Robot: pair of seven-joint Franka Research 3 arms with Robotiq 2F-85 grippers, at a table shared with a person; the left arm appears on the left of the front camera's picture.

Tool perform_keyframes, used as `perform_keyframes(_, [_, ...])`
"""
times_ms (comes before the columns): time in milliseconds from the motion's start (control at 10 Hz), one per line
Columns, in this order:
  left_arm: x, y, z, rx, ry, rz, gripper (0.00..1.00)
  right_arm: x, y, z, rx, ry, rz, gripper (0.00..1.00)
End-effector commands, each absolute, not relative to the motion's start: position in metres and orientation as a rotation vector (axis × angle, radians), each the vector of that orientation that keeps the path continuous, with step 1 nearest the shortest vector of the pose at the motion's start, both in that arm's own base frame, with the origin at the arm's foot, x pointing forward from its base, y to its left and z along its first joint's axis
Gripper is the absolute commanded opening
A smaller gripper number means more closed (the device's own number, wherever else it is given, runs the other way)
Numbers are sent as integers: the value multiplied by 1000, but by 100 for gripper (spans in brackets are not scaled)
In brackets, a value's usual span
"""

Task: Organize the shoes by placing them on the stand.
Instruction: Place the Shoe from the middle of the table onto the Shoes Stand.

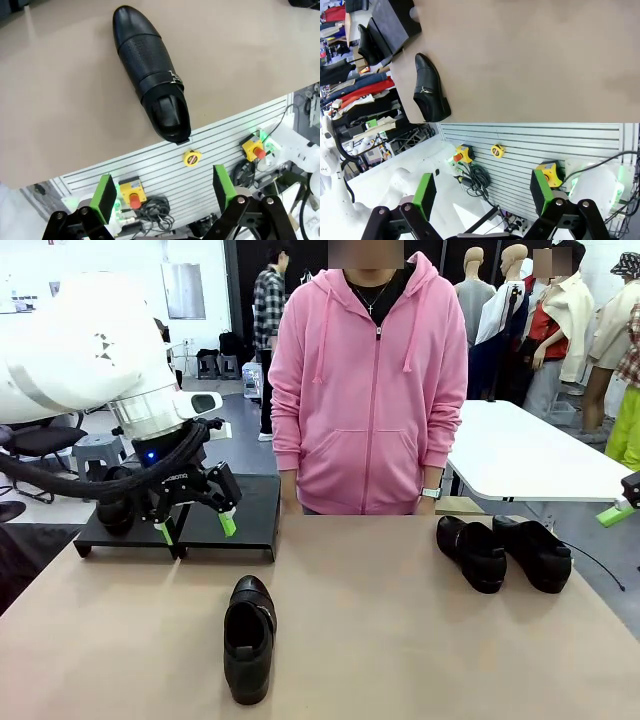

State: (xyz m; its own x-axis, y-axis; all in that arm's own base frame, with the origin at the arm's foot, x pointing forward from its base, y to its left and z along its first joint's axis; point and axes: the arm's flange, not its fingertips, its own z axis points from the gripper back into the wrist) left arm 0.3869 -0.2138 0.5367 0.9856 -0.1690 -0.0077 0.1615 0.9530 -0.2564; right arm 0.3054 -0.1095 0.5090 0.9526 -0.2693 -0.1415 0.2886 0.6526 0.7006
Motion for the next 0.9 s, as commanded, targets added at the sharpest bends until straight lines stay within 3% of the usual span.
perform_keyframes(0, [374, -209, 539, -267, 12, -159, 100, 306, -112, 512, 811, 23, -303, 100])
perform_keyframes(200, [393, -214, 522, -204, 12, -64, 100, 306, -112, 512, 811, 23, -303, 100])
perform_keyframes(600, [390, -238, 462, -111, -79, 91, 100, 306, -112, 512, 811, 23, -303, 100])
perform_keyframes(800, [395, -254, 428, -50, -56, 109, 100, 306, -112, 512, 811, 23, -303, 100])
